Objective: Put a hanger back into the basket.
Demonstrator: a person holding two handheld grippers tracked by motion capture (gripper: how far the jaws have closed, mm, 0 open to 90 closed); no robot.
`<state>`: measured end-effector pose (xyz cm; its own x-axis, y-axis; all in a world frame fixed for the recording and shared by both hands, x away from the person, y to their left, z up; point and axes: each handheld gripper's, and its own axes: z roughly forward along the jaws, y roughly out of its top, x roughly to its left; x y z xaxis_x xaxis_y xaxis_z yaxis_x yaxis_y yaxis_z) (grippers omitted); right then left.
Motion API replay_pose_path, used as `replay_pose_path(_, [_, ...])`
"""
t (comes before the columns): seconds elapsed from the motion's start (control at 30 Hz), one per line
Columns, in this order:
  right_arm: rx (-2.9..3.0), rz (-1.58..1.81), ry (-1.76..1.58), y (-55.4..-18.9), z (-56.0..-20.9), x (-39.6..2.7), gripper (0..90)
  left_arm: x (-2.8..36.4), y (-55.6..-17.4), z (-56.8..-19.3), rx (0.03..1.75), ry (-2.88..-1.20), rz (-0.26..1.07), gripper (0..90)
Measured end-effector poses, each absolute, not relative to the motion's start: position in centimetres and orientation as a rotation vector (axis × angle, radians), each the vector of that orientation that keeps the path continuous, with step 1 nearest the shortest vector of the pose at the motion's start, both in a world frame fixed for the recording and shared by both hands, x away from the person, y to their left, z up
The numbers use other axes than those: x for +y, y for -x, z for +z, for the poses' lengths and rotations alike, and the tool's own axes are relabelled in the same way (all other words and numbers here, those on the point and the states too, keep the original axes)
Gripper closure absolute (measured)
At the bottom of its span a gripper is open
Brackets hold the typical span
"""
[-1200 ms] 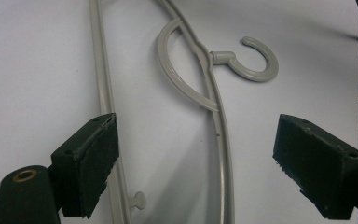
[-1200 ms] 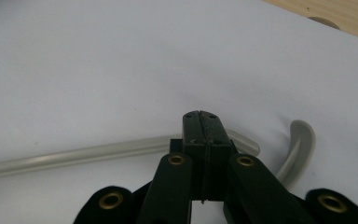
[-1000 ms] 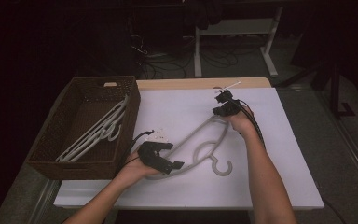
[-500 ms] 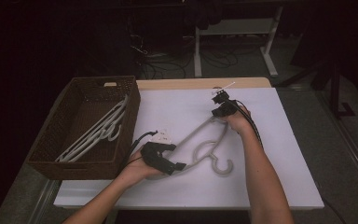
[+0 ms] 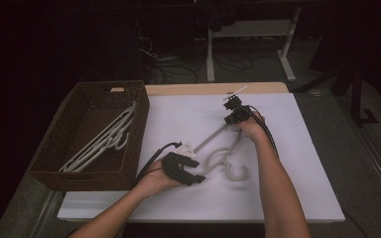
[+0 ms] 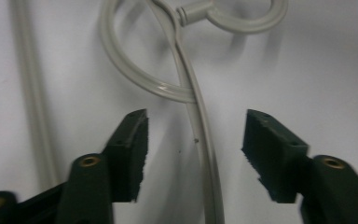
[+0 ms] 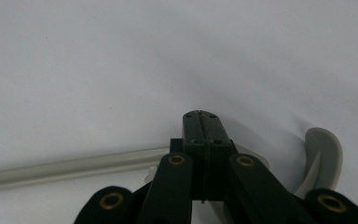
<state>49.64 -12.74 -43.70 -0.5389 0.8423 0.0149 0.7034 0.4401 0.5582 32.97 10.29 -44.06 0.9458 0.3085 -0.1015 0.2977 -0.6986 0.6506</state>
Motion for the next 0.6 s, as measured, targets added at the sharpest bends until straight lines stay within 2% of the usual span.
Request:
replay_pose_path(0.07, [2.429, 0.747, -1.332, -49.64, -43.77, -12.66, 89.5, 9.45, -33.23, -44.27, 0.412, -2.408, 0.007, 57.3])
replay_pose_path(0.3, [2.43, 0.74, -1.326, -49.6, -43.76, -12.63, 89.5, 8.96, -33.43, -44.61, 0.395, -2.461, -0.005, 74.3])
replay_pose_path(0.6, [2.433, 0.743, -1.317, -49.43, -43.63, -12.53, 89.5, 9.02, -33.64, -44.44, 0.448, -2.459, -0.043, 77.9])
